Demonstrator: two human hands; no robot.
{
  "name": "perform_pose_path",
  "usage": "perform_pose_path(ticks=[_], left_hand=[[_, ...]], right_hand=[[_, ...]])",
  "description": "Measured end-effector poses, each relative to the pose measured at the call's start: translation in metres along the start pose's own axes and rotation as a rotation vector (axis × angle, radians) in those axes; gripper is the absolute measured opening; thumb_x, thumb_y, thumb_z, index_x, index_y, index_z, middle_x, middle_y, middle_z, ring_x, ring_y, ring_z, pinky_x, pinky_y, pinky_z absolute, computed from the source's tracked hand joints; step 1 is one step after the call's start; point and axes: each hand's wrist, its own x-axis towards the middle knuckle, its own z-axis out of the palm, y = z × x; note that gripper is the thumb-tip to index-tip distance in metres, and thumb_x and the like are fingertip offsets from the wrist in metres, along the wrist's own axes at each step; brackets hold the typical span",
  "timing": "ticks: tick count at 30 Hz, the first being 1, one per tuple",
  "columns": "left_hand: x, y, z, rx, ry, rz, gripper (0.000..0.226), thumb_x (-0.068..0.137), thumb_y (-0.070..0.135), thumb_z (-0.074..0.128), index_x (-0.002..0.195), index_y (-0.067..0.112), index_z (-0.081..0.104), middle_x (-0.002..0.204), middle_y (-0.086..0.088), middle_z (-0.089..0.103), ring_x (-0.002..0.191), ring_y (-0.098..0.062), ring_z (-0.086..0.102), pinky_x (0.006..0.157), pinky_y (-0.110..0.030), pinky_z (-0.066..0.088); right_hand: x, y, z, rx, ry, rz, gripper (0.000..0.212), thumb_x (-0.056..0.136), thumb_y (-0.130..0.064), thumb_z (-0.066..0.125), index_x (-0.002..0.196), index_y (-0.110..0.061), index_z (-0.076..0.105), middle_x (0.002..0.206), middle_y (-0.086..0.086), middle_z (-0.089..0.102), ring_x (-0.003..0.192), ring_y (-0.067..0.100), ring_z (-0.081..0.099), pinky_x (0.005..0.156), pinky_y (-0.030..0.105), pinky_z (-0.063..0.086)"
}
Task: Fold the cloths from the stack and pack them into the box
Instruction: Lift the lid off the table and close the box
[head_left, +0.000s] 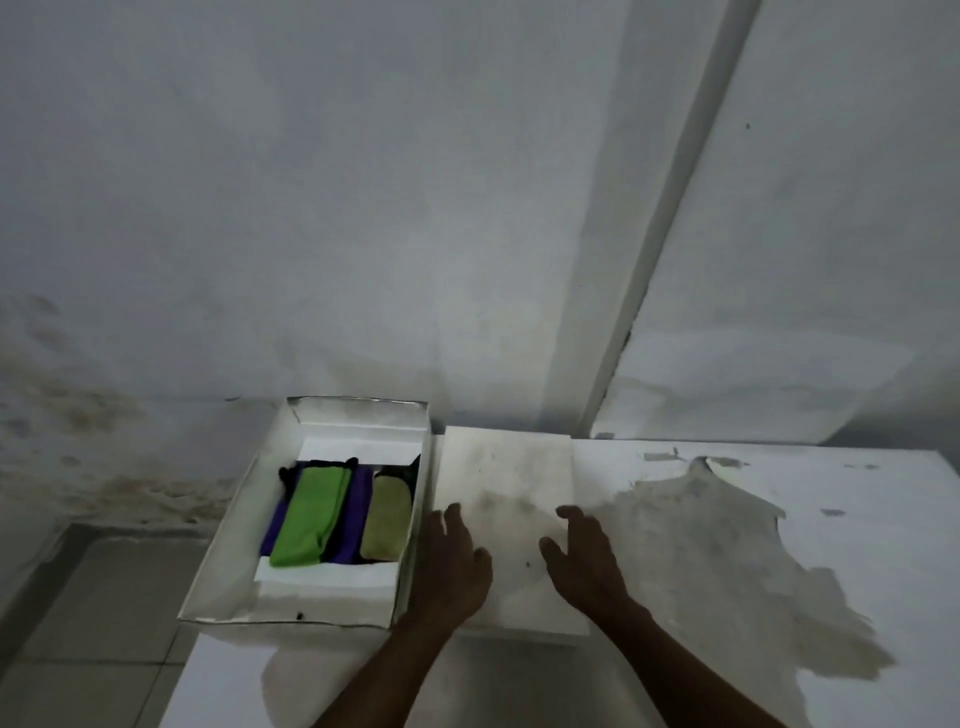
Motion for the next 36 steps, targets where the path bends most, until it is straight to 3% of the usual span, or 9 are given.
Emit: perform_pose_path(ticks=[5, 8, 11, 16, 20, 24, 28, 33, 36], left_hand=[[0.014, 0.002, 0.015, 0.211, -0.155, -0.198, 0.087, 0.091, 0.043, 0.049, 0.149, 0.016, -0.009, 0.155, -0.023, -0.018, 0.144, -0.042, -0.006, 0.117, -0.045, 0.009], [0.026, 0.010, 0.025, 0.131, -0.076, -0.315, 0.086, 0.087, 0.044, 0.054, 0.148, 0.019, -0.001, 0.155, -0.022, -0.004, 0.143, -0.042, 0.006, 0.115, -0.045, 0.014], [0.035, 0.020, 0.026, 0.053, 0.042, -0.403, 0.083, 0.083, 0.042, 0.058, 0.145, 0.021, 0.007, 0.151, -0.018, 0.013, 0.136, -0.040, 0.021, 0.111, -0.046, 0.022], [0.042, 0.020, 0.020, -0.042, 0.057, -0.440, 0.097, 0.078, 0.048, 0.062, 0.148, 0.019, 0.002, 0.153, -0.016, 0.015, 0.138, -0.038, 0.023, 0.111, -0.047, 0.025], [0.039, 0.024, 0.015, -0.065, 0.083, -0.456, 0.103, 0.070, 0.057, 0.067, 0.145, 0.007, 0.019, 0.145, -0.018, 0.030, 0.132, -0.036, 0.036, 0.107, -0.043, 0.035], [0.029, 0.033, -0.003, -0.282, 0.032, -0.359, 0.074, 0.061, 0.052, 0.071, 0.119, 0.008, 0.058, 0.116, -0.011, 0.061, 0.100, -0.027, 0.060, 0.085, -0.034, 0.054], [0.023, 0.045, -0.017, -0.432, -0.004, -0.279, 0.086, 0.045, 0.063, 0.070, 0.122, 0.029, 0.051, 0.119, -0.006, 0.060, 0.105, -0.026, 0.059, 0.090, -0.039, 0.053], [0.008, 0.059, -0.050, -0.678, -0.136, -0.067, 0.072, 0.074, 0.027, 0.079, 0.132, 0.032, 0.036, 0.112, 0.009, 0.059, 0.094, -0.008, 0.061, 0.066, -0.019, 0.052], [-0.005, 0.061, -0.076, -0.711, -0.089, 0.070, 0.070, 0.079, 0.021, 0.076, 0.134, 0.032, 0.034, 0.113, 0.012, 0.060, 0.096, -0.003, 0.061, 0.067, -0.012, 0.053]], right_hand=[[0.008, 0.022, -0.003, 0.070, -0.085, 0.199, 0.065, 0.093, -0.035, 0.051, 0.144, -0.007, 0.022, 0.143, 0.015, 0.035, 0.129, 0.030, 0.041, 0.103, 0.034, 0.036], [0.015, 0.034, 0.004, 0.190, -0.141, 0.351, 0.065, 0.091, -0.043, 0.052, 0.139, -0.003, 0.035, 0.140, 0.016, 0.045, 0.127, 0.029, 0.045, 0.103, 0.033, 0.039], [0.018, 0.037, 0.007, 0.331, -0.164, 0.424, 0.052, 0.090, -0.047, 0.053, 0.123, -0.007, 0.052, 0.122, 0.011, 0.058, 0.104, 0.024, 0.057, 0.086, 0.030, 0.047], [0.022, 0.041, 0.005, 0.499, -0.095, 0.483, 0.048, 0.088, -0.054, 0.051, 0.104, -0.008, 0.051, 0.104, 0.008, 0.059, 0.088, 0.021, 0.057, 0.070, 0.032, 0.044], [0.024, 0.045, -0.011, 0.537, -0.014, 0.475, 0.055, 0.087, -0.055, 0.052, 0.098, -0.001, 0.050, 0.095, 0.012, 0.057, 0.078, 0.021, 0.053, 0.061, 0.031, 0.039], [0.024, 0.053, -0.032, 0.510, -0.005, 0.433, 0.057, 0.085, -0.058, 0.054, 0.096, -0.002, 0.049, 0.097, 0.012, 0.057, 0.085, 0.026, 0.057, 0.073, 0.037, 0.047], [0.018, 0.050, -0.052, 0.556, -0.022, 0.400, 0.059, 0.083, -0.063, 0.052, 0.101, -0.007, 0.047, 0.103, 0.010, 0.056, 0.091, 0.026, 0.058, 0.077, 0.039, 0.051], [0.002, 0.029, -0.071, 0.644, -0.035, 0.315, 0.072, 0.082, -0.069, 0.044, 0.125, -0.010, 0.039, 0.119, 0.007, 0.054, 0.104, 0.027, 0.056, 0.090, 0.044, 0.048], [-0.007, 0.004, -0.075, 0.694, -0.022, 0.242, 0.068, 0.089, -0.062, 0.039, 0.136, -0.013, 0.033, 0.125, 0.006, 0.049, 0.108, 0.027, 0.052, 0.089, 0.039, 0.043]])
